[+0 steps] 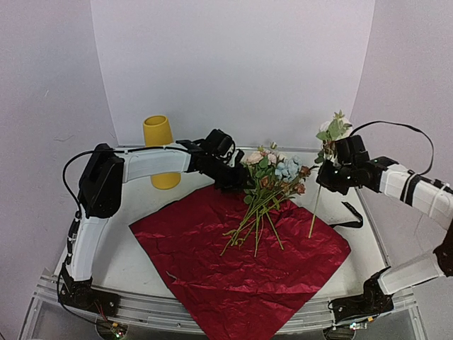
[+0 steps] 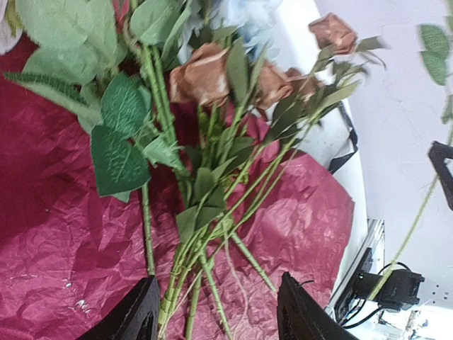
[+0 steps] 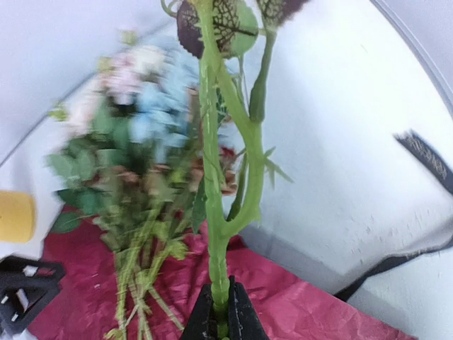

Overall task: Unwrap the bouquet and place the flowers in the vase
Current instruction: Pick up the fake flower from the wrapping paper, then insert the fake flower into the vase, then pick up the fake flower from the wrapping paper.

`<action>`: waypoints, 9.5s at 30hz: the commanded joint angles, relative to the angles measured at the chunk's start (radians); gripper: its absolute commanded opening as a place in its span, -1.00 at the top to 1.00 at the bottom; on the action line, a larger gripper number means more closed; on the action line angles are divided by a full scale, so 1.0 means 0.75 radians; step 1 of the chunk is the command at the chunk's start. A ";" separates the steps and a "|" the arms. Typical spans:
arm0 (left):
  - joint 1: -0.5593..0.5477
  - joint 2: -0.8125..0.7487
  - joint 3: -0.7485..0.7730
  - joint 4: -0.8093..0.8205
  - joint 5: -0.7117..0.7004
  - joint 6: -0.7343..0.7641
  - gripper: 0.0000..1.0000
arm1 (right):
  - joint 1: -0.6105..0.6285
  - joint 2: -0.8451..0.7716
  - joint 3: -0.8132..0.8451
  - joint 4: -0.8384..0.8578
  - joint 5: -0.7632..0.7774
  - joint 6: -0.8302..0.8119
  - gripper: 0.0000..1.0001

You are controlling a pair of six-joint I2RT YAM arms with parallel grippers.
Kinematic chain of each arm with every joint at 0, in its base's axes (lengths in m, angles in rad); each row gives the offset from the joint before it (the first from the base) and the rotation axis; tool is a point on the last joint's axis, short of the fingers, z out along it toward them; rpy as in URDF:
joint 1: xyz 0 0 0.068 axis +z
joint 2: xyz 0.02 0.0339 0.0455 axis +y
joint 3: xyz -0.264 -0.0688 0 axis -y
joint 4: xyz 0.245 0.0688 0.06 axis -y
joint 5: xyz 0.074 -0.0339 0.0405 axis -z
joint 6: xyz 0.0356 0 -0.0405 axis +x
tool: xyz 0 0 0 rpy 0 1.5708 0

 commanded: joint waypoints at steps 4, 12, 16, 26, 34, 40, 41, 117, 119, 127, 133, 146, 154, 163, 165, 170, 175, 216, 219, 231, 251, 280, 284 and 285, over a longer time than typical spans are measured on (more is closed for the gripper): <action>-0.002 -0.131 0.247 0.007 0.061 0.009 -0.19 | 0.003 -0.138 0.051 0.257 -0.480 -0.343 0.96; -0.042 -0.101 0.499 0.112 0.190 -0.080 -0.25 | 0.005 -0.083 0.108 0.427 -0.882 -0.293 0.94; -0.054 -0.128 0.470 0.321 0.264 -0.186 -0.34 | 0.008 -0.075 0.089 0.489 -0.961 -0.243 0.92; -0.082 -0.145 0.363 0.488 0.283 -0.284 -0.53 | 0.032 -0.075 0.072 0.567 -1.018 -0.192 0.92; -0.095 -0.102 0.372 0.546 0.305 -0.321 -0.26 | 0.056 -0.050 0.081 0.586 -1.037 -0.187 0.93; -0.094 -0.078 0.381 0.571 0.312 -0.348 0.00 | 0.077 -0.029 0.087 0.605 -1.045 -0.187 0.93; -0.094 -0.073 0.383 0.572 0.317 -0.354 0.05 | 0.080 -0.025 0.090 0.607 -1.046 -0.187 0.93; 0.280 -0.640 0.242 0.739 -1.307 1.240 1.00 | 0.102 -0.149 0.095 0.249 -0.657 -0.375 -0.54; 0.280 -0.670 0.188 0.739 -1.297 1.187 1.00 | 0.103 -0.136 0.106 0.249 -0.661 -0.381 -0.54; 0.279 -0.788 0.007 0.736 -1.304 1.143 1.00 | 0.102 -0.097 0.121 0.247 -0.680 -0.393 -0.54; 0.280 -0.833 -0.090 0.738 -1.331 1.144 1.00 | 0.102 -0.073 0.137 0.247 -0.696 -0.403 -0.54; 0.291 -0.835 -0.237 0.760 -1.319 1.070 1.00 | 0.102 -0.088 0.125 0.243 -0.692 -0.401 -0.53; 0.342 -0.816 -0.348 0.771 -1.297 0.961 1.00 | 0.103 -0.104 0.112 0.236 -0.683 -0.400 -0.53; 0.367 -0.785 -0.450 0.755 -1.276 0.817 1.00 | 0.104 -0.113 0.099 0.231 -0.677 -0.400 -0.54; 0.372 -0.780 -0.465 0.746 -1.271 0.775 1.00 | 0.103 -0.113 0.098 0.230 -0.676 -0.400 -0.54; 0.408 -0.768 -0.493 0.714 -1.226 0.664 1.00 | 0.103 -0.106 0.100 0.230 -0.675 -0.402 -0.54; 0.417 -0.714 -0.449 0.617 -1.194 0.606 1.00 | 0.103 -0.105 0.098 0.230 -0.672 -0.406 -0.54; 0.416 -1.103 -0.658 0.223 -0.871 0.120 -0.37 | 0.102 -0.280 -0.149 0.123 -0.595 -0.229 -0.53; 0.417 -1.144 -0.726 0.213 -0.741 0.041 -0.45 | 0.102 -0.272 -0.187 0.067 -0.538 -0.190 -0.51; 0.181 -1.217 -1.028 0.203 -0.516 -0.251 -0.50 | 0.103 -0.030 -0.206 0.055 -0.574 -0.065 -0.25; -0.210 -0.428 -0.494 -0.010 -0.473 0.110 -0.11 | 0.117 0.261 -0.126 0.201 -0.701 0.036 -0.04; -0.214 0.040 -0.113 -0.042 -0.430 0.376 -0.22 | 0.239 0.704 0.105 0.209 -0.513 -0.142 0.25; -0.214 0.069 -0.106 -0.042 -0.417 0.372 -0.18 | 0.248 0.742 0.130 0.202 -0.512 -0.144 0.27; -0.213 0.076 -0.103 -0.042 -0.415 0.372 -0.16 | 0.249 0.752 0.136 0.200 -0.514 -0.144 0.27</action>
